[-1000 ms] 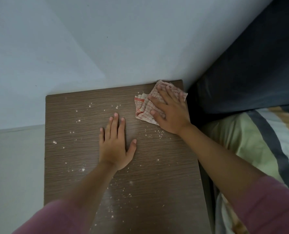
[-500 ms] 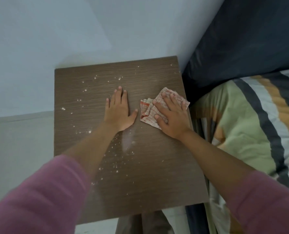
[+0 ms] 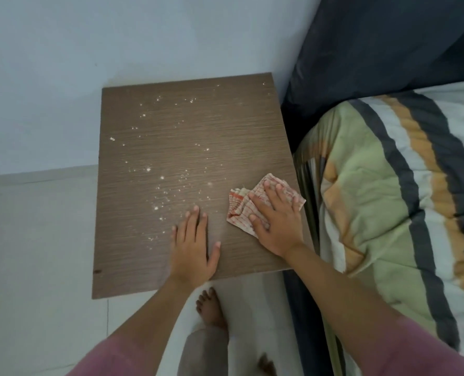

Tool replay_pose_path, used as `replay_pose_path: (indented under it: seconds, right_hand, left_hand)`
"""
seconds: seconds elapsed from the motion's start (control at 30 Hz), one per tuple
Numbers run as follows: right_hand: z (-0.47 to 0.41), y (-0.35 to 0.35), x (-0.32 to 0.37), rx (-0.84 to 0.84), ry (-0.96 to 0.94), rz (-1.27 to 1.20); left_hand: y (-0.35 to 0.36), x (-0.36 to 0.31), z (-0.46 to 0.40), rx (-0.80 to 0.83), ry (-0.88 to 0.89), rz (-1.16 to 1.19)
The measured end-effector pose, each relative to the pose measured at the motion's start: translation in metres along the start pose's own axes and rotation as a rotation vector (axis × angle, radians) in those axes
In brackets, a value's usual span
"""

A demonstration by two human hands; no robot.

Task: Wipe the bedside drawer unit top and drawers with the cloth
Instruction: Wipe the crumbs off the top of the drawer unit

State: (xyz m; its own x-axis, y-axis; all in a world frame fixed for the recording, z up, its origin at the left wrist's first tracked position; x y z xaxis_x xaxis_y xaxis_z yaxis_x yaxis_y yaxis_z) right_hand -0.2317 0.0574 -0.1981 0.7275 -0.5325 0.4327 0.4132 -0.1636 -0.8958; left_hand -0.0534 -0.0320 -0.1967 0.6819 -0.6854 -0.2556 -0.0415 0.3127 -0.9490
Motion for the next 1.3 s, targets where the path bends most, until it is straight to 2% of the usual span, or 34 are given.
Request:
replay_pose_path:
  seconds: [0.4,0.63,0.8,0.93,1.0,1.13,1.3]
  right_hand:
    - [0.074,0.007,-0.003,-0.102,-0.026,-0.012]
    - [0.095,0.009,-0.001,-0.021,-0.035,-0.156]
    - [0.119,0.007,0.009,0.142,0.021,-0.222]
    - [0.132,-0.027,0.025,0.183,0.003,-0.342]
    - [0.132,-0.048,0.03,0.134,0.024,-0.398]
    - [0.108,-0.082,0.031,-0.048,0.09,-0.479]
    - [0.019,-0.12,0.034,-0.166,0.022,-0.332]
  left_hand:
    - [-0.005,-0.002,0.001,-0.143,0.031,0.004]
    - [-0.005,0.0,0.0,-0.193,0.064,0.011]
    - [0.003,-0.001,-0.001,-0.074,0.047,-0.041]
    - [0.001,-0.002,-0.004,0.178,0.032,-0.027]
    - [-0.009,-0.006,0.0,0.223,0.04,0.006]
    - [-0.036,-0.012,0.003,0.167,0.106,0.011]
    - [-0.062,0.0,-0.05,0.09,0.093,0.02]
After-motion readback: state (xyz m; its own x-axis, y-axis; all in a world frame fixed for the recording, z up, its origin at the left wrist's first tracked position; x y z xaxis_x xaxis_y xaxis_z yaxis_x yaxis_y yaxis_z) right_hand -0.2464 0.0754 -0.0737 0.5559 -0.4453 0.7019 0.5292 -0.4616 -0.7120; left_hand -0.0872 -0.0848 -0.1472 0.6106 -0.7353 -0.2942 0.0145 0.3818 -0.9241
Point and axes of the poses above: each hand's wrist, its own z-axis away from the middle knuckle, its own y-axis out of the palm, x = y × z, the point moved 9 cm from there along -z, towards the middle knuckle, and after that the axes turned 3 degrees about -z, right-handed, at the moved point
